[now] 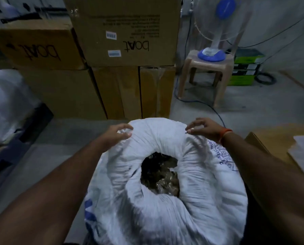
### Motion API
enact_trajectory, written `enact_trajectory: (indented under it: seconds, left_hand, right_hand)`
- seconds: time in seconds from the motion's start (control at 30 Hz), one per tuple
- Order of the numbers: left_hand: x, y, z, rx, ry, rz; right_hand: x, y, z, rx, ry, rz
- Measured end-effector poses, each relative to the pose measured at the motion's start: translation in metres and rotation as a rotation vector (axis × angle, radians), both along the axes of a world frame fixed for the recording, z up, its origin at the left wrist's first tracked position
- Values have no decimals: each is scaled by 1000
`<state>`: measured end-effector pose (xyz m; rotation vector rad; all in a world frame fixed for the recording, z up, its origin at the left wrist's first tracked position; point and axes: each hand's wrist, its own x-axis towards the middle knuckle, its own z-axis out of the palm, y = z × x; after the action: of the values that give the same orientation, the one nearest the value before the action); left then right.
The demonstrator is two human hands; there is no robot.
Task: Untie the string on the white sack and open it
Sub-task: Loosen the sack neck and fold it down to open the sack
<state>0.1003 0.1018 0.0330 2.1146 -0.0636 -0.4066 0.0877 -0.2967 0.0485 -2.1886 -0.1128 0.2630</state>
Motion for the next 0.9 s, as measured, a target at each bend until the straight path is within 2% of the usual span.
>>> enact_trajectory:
  seconds: [0.1, 0.17, 0.3, 0.43, 0.53, 0.7, 0.83, 0.9]
  left_hand:
    - [17, 17, -16, -155, 192, -142]
    - [26, 23, -17, -146, 179, -230]
    - [53, 28, -7, -88, -50, -63]
    - [81, 13, -10, 178, -351, 120]
    - [74, -4, -36, 244, -322, 145]
    - [51, 0, -61, 257, -290, 69]
    - [30, 29, -49, 21, -183, 35]
    - [11, 47, -44, -67, -119, 49]
  right_hand:
    - [16, -12, -24, 122, 316, 59]
    - [23, -16, -33, 140, 370, 149]
    - [46, -31, -29, 192, 124, 14]
    - [70, -29, -29, -104, -157, -82]
    - [63, -11, -51, -315, -110, -113]
    - [30, -8, -89, -261, -100, -137]
    - [-2, -24, -74, -70, -213, -253]
    - [-29, -35, -64, -4, -205, -235]
